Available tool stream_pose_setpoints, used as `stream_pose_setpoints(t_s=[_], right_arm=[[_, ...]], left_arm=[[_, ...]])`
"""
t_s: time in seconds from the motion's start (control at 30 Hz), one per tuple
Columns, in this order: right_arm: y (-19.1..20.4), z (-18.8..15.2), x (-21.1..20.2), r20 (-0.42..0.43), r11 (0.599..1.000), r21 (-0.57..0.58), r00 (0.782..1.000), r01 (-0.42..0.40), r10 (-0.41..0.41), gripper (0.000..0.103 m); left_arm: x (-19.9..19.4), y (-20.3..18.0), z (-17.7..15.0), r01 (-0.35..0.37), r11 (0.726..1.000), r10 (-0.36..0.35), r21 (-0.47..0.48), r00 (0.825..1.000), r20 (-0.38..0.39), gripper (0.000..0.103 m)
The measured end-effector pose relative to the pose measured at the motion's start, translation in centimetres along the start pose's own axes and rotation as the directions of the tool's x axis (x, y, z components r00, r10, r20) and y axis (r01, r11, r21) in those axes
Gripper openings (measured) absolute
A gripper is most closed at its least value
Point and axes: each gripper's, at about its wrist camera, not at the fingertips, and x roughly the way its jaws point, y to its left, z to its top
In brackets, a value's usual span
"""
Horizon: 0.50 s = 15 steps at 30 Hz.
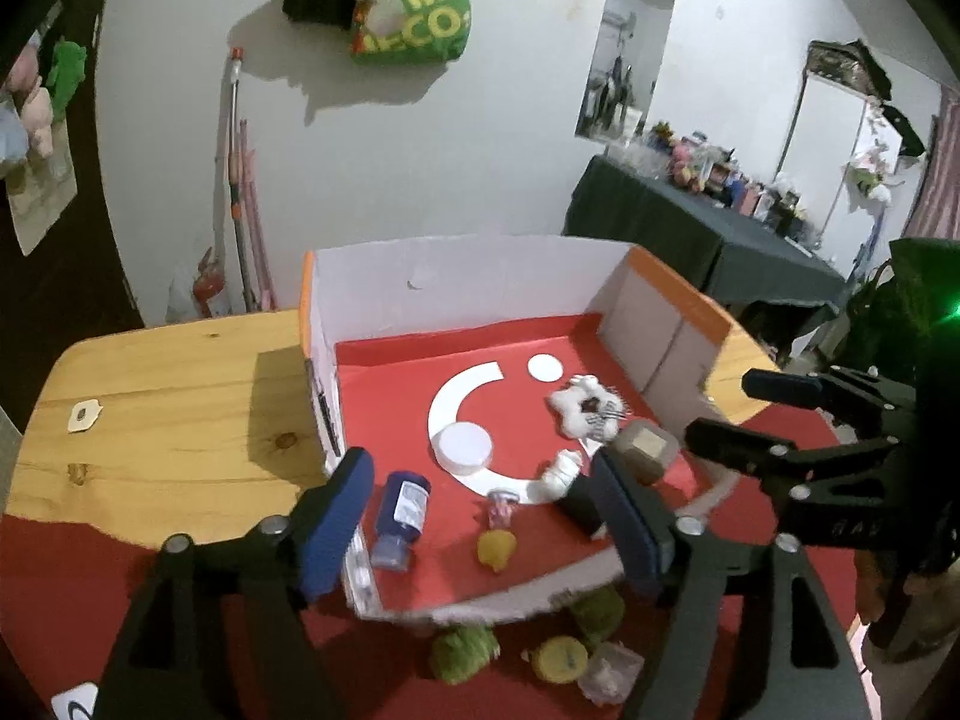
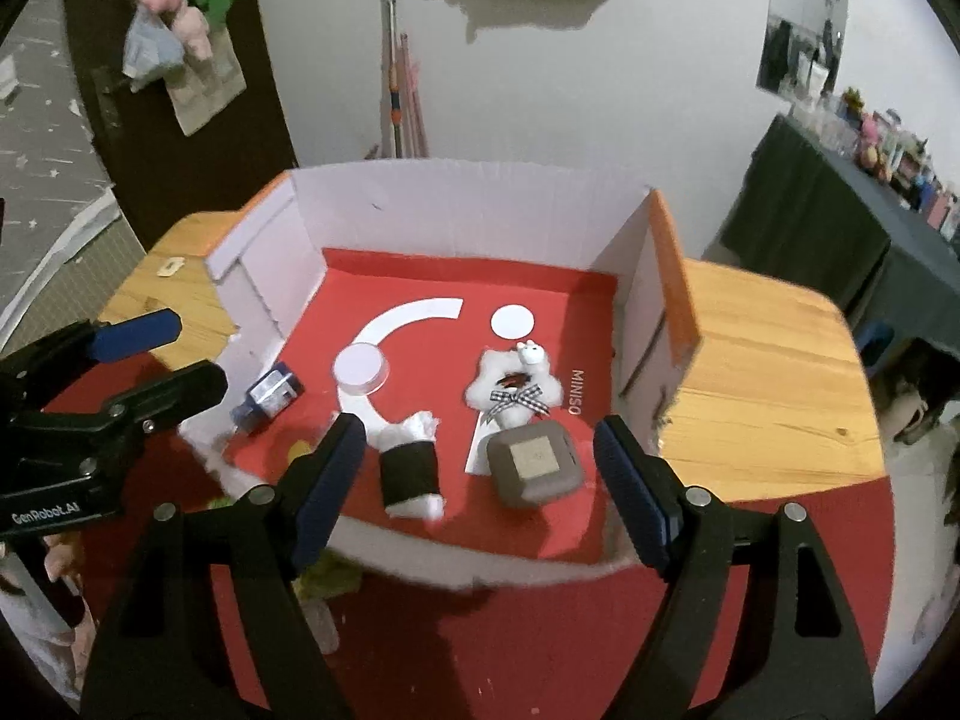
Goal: Organize objects
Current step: 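Withdraw both tools from the box back over the remaining items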
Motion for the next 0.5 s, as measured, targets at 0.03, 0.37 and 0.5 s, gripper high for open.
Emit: stream_pose_setpoints(t_s=[0.03,0.37,0.5], right_arm=[[0.1,-0.4,-0.8,0.02,1.0,-0.002,1.0,-0.001,0.001,0.079],[1.4,-5.3,-5.1,0.145,0.998,-0.01,0.987,-0.065,0.066,0.091],[2.2,-7.6,-6.3,0.196,0.998,-0.012,0.979,-0.055,0.056,0.093]], left_arm=[[-0.6,-0.1,-0.4,-0.006,1.0,0.006,0.003,1.0,0.017,0.084],[-4.5,-0.9,-5.5,-0.036,0.999,0.037,-0.008,0.991,0.128,0.095],[-5.6,-1.1,-7.3,-0.082,0.996,0.085,-0.022,0.983,0.165,0.099]])
